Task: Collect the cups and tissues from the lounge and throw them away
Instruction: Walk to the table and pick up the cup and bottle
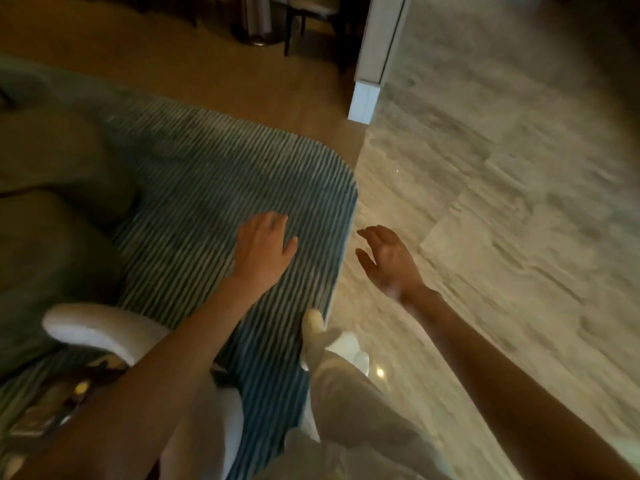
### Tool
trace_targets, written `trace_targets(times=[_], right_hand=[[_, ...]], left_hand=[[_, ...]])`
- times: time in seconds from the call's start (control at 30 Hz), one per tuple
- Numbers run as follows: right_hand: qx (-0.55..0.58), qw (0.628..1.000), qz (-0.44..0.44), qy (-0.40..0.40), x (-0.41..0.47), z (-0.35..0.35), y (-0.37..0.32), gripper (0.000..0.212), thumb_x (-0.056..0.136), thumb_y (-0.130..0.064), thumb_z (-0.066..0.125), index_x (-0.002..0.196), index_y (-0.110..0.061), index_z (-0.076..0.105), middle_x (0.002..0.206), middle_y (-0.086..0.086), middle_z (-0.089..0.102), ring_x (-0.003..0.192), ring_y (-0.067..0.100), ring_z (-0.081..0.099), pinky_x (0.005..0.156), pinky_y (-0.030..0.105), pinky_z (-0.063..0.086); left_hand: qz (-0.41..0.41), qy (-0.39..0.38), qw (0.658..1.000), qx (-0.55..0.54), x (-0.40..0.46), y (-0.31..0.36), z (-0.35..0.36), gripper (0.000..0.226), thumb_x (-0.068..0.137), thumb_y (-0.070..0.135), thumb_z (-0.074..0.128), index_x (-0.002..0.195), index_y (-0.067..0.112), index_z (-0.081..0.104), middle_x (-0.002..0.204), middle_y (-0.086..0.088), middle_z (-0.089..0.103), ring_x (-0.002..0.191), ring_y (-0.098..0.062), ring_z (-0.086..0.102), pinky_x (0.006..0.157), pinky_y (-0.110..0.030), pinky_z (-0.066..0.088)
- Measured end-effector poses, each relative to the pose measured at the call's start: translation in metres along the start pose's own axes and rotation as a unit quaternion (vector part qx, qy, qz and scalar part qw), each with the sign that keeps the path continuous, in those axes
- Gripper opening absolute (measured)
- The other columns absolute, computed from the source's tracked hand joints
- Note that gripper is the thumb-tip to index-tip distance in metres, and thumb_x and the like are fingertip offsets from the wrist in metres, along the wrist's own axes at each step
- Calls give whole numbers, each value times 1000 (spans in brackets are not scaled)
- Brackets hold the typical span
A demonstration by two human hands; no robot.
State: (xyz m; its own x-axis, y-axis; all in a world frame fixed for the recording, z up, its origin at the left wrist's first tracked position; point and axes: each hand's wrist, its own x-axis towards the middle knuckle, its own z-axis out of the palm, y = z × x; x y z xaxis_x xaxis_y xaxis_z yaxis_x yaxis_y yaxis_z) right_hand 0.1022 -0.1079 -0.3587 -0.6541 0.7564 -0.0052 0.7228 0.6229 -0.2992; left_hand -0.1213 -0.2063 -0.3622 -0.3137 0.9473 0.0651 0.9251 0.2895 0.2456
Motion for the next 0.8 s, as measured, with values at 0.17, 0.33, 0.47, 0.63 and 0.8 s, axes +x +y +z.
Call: trace_targets(times=[0.17, 0.33, 0.47, 0.63, 0.8], right_hand=[[40, 999, -36, -1, 166, 1, -5, 40, 96, -21, 51, 130, 0, 52, 128, 19, 56, 121, 35, 50, 105, 44, 38], [49, 993, -97, -40, 308, -1, -34, 39, 95, -16, 53, 129, 4, 52, 125, 21, 57, 120, 36, 51, 104, 43, 38], [63, 987, -134, -54, 403, 9, -61, 38, 94, -13, 55, 128, 6, 53, 125, 24, 56, 117, 38, 52, 104, 41, 37], [93, 978, -176, -56, 537, 34, -106, 37, 94, -14, 56, 126, 4, 54, 123, 23, 56, 116, 37, 53, 103, 41, 39], [100, 975, -193, -53, 667, 39, -156, 36, 93, -13, 57, 124, 5, 56, 121, 24, 57, 114, 38, 53, 102, 40, 39]], left_hand=[[-58, -17, 998, 3, 128, -56, -7, 49, 95, 39, 47, 134, 9, 47, 136, -13, 51, 126, -31, 45, 105, -45, 35], [-133, -1, 991, 11, 206, -114, -25, 49, 96, 38, 44, 135, 9, 46, 136, -14, 50, 126, -31, 44, 106, -44, 35], [-193, 0, 981, 11, 255, -164, -37, 48, 96, 38, 44, 136, 11, 44, 137, -12, 49, 126, -29, 43, 105, -41, 33], [-217, -10, 975, 35, 344, -257, -43, 50, 98, 40, 39, 139, 11, 39, 141, -9, 45, 130, -25, 40, 108, -38, 33], [-245, -6, 968, 51, 443, -346, -73, 50, 98, 40, 38, 139, 11, 39, 140, -9, 45, 128, -26, 41, 105, -38, 35]])
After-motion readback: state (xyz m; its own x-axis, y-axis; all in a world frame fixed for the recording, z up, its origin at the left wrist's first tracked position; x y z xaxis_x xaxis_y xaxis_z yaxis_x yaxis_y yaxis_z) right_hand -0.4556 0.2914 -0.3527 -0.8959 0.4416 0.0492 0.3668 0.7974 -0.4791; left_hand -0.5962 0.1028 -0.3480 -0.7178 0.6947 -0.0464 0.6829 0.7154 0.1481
